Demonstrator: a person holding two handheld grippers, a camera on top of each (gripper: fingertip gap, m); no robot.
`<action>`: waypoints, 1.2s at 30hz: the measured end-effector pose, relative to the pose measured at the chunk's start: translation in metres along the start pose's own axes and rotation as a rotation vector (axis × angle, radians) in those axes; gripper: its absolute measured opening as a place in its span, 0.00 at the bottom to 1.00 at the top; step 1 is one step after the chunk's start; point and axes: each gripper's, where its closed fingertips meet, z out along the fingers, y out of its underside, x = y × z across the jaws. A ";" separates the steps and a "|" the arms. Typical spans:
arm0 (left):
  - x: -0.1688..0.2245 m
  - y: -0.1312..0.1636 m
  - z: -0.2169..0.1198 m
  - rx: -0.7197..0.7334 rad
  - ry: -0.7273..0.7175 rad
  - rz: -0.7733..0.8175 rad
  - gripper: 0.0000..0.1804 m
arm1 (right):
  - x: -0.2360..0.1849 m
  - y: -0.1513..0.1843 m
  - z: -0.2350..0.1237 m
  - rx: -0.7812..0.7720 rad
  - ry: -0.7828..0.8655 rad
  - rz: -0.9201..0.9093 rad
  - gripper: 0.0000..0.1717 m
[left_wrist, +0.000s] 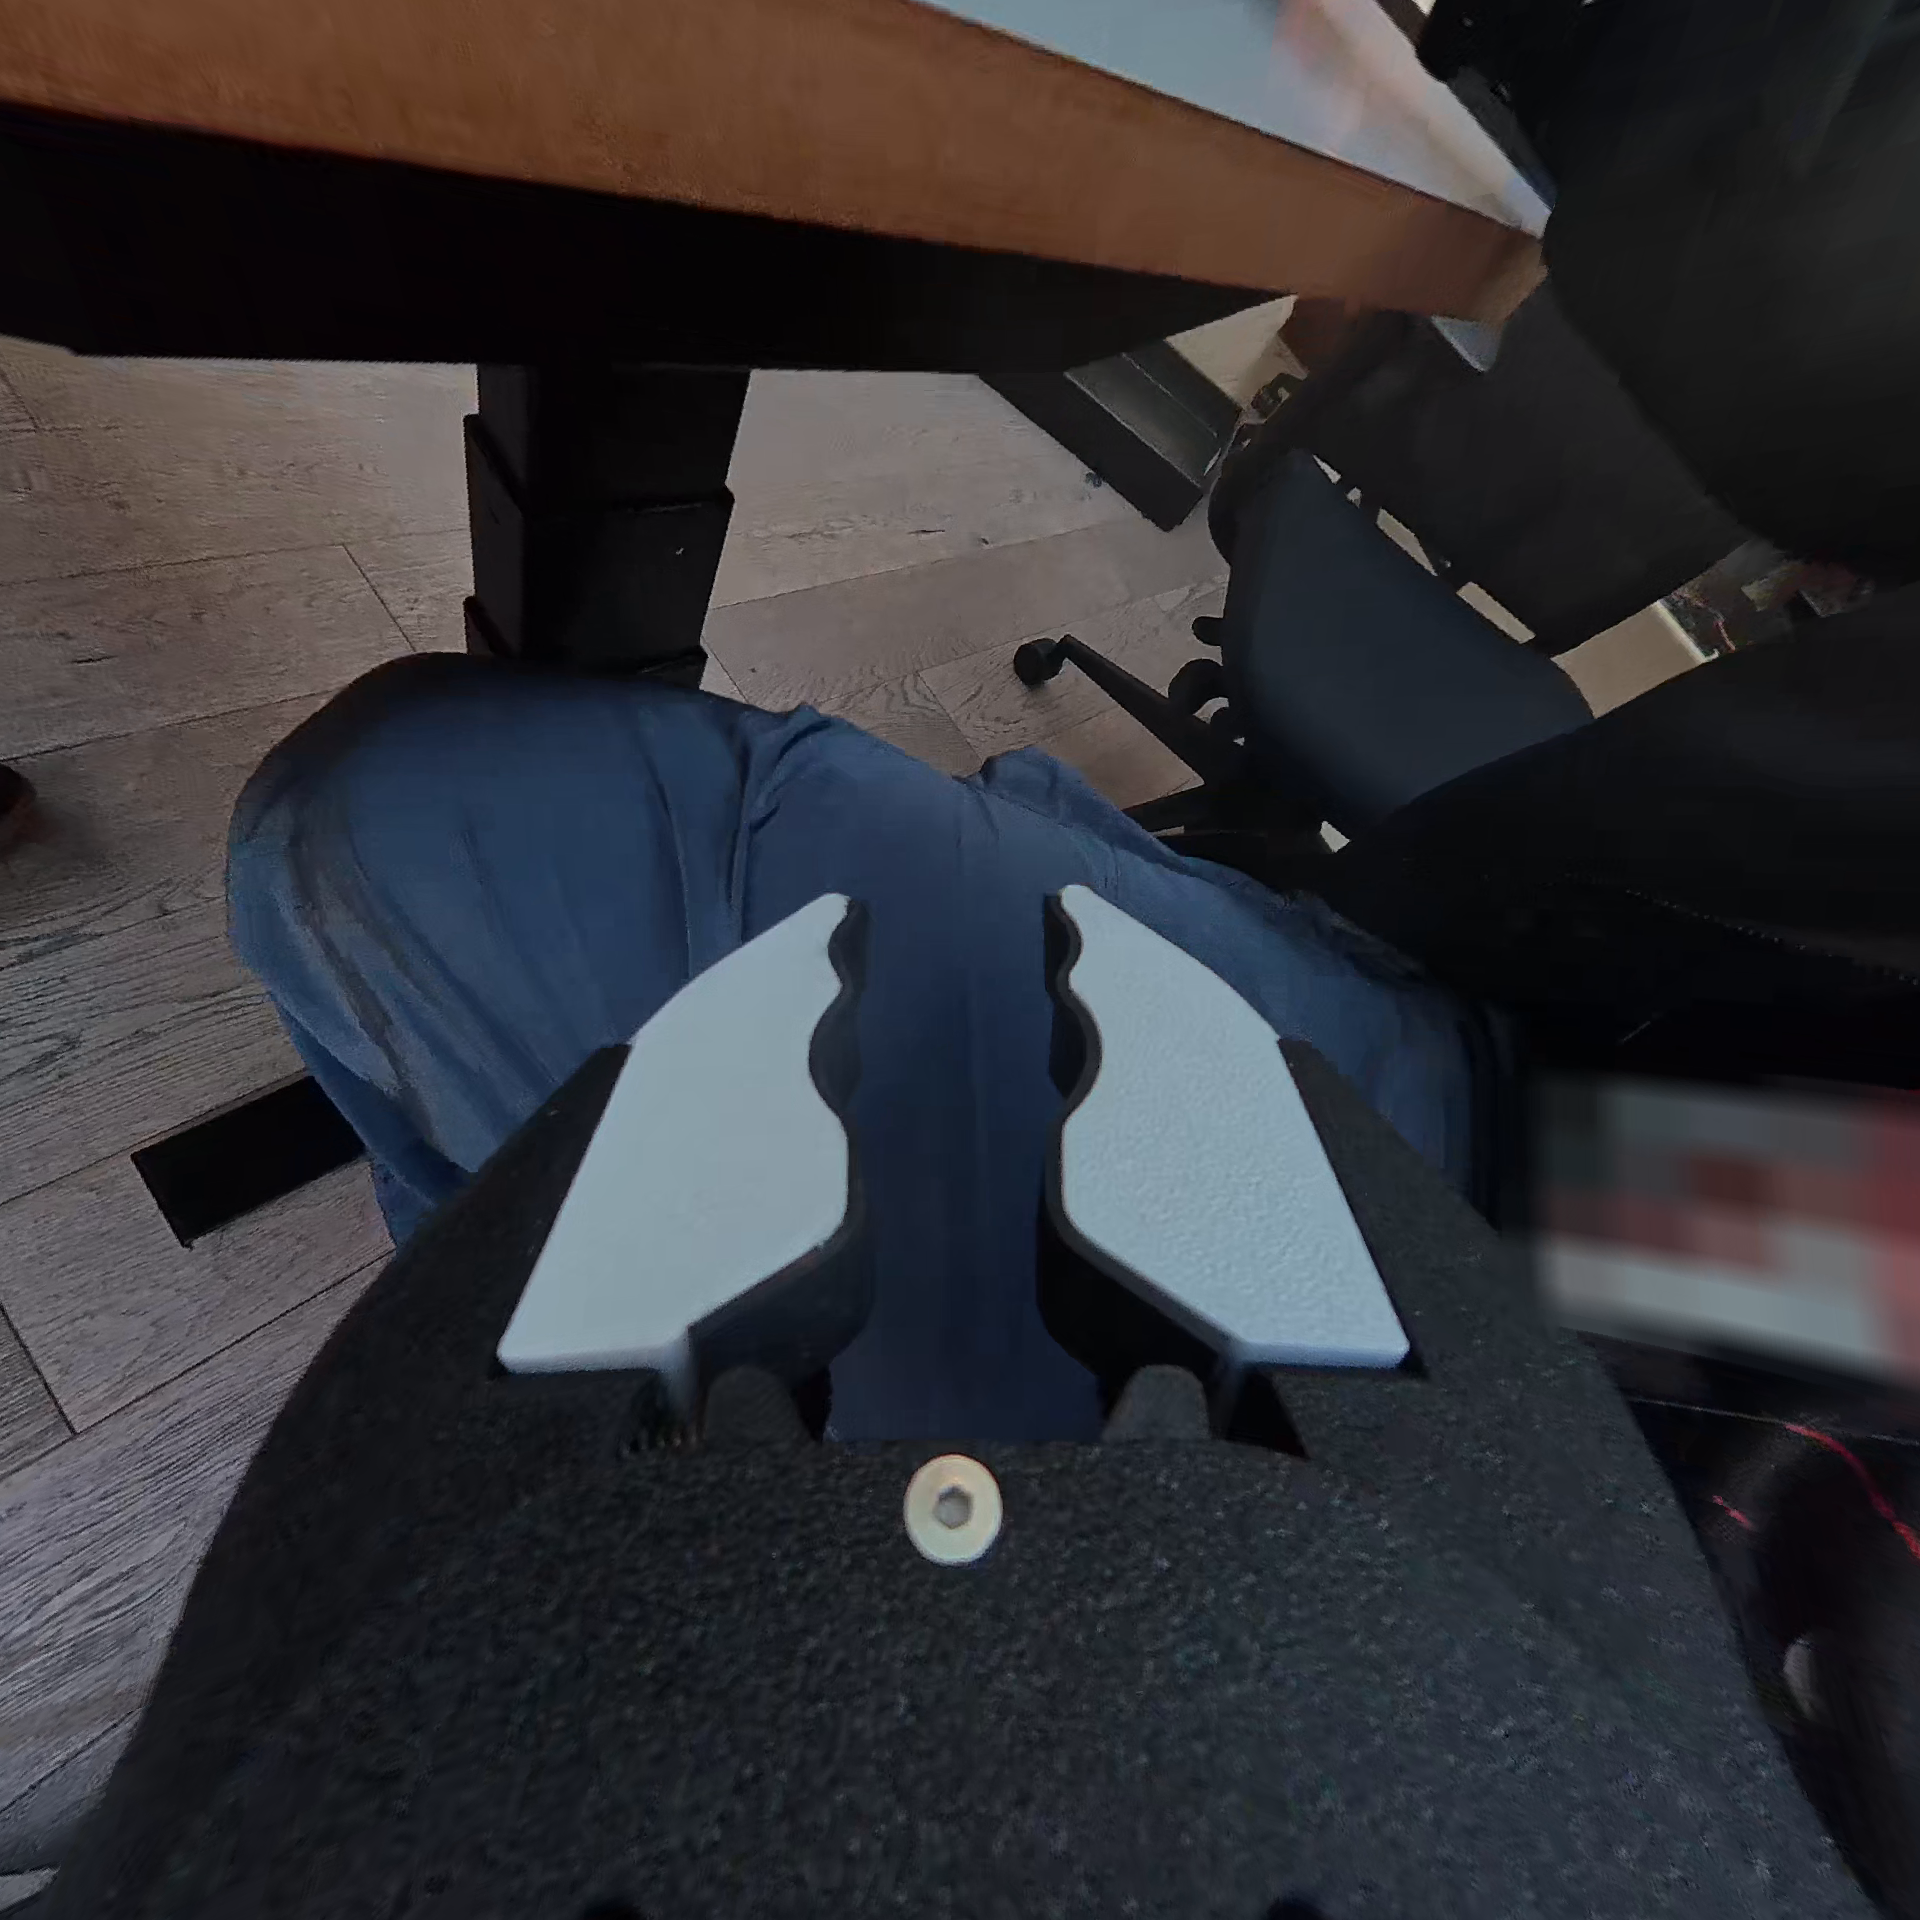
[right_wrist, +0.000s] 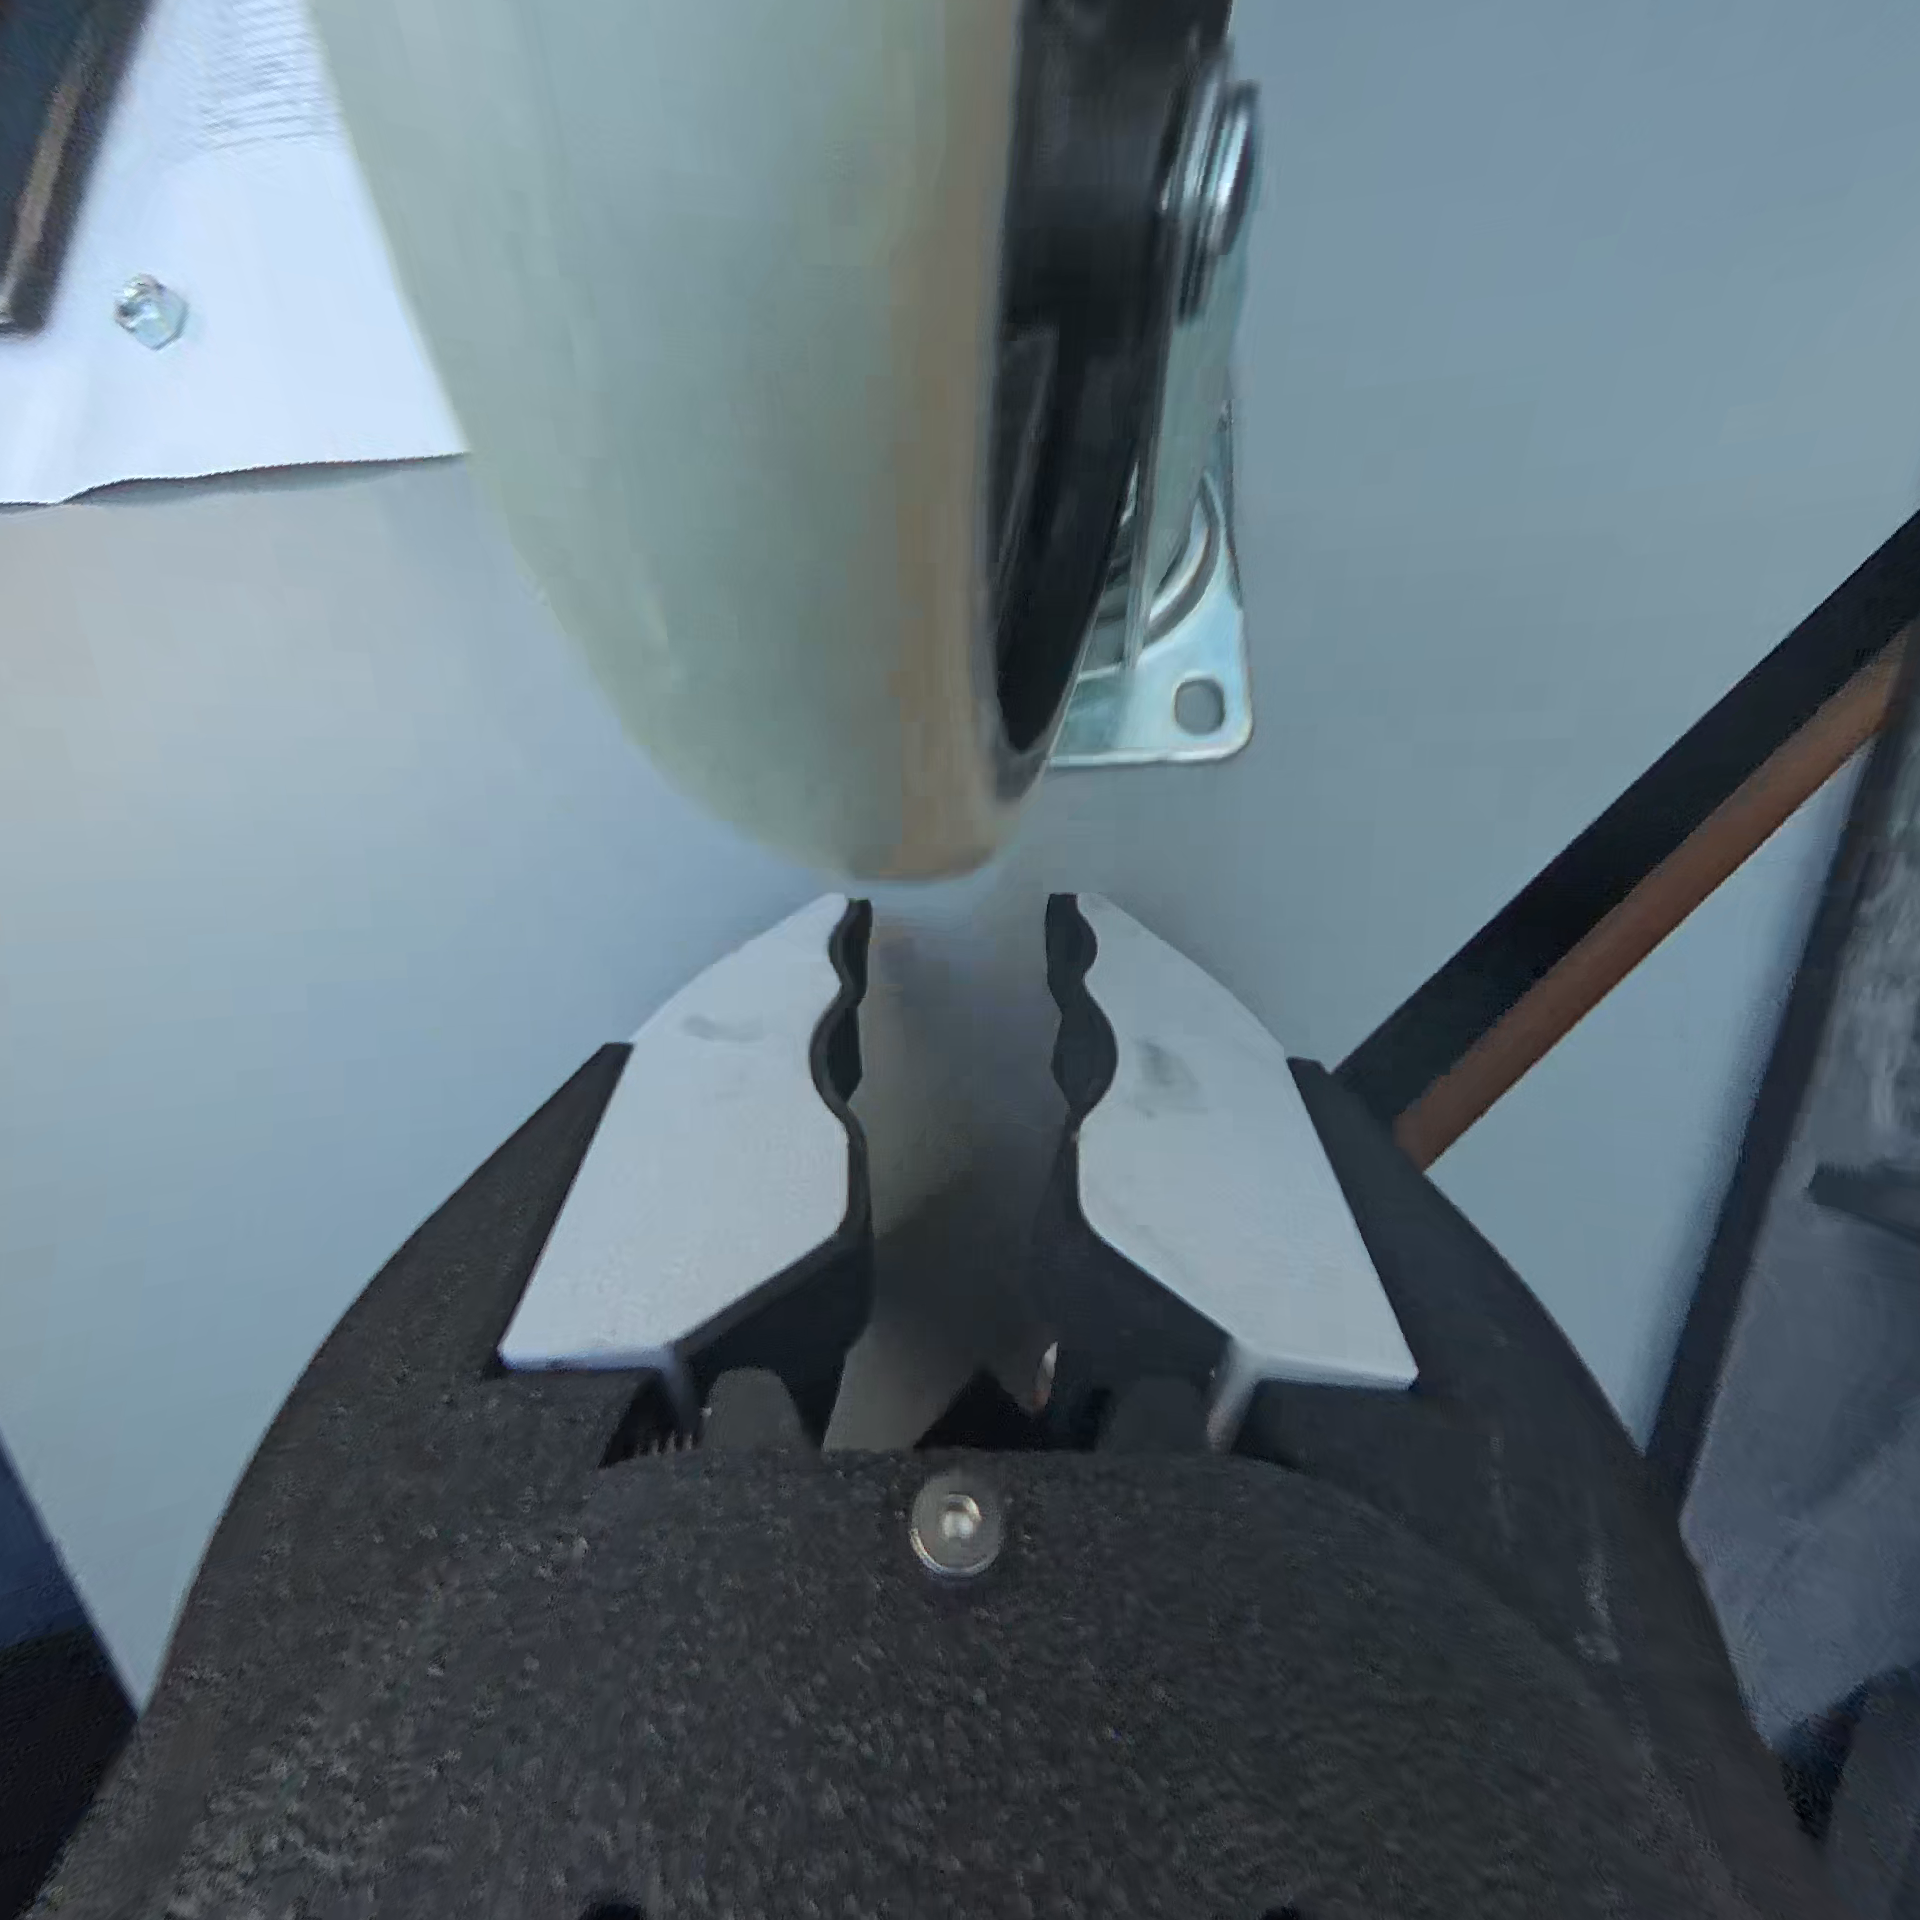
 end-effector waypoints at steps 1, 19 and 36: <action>-0.003 0.005 -0.001 0.006 -0.007 -0.009 0.19 | -0.006 0.008 -0.008 0.005 -0.024 0.013 0.19; -0.054 0.056 -0.007 0.093 -0.093 -0.227 0.16 | -0.371 -0.008 0.024 0.216 -0.753 -1.293 0.00; -0.069 0.029 0.031 0.164 -0.139 -0.215 0.12 | -0.391 -0.016 0.069 0.371 -0.605 -1.531 0.00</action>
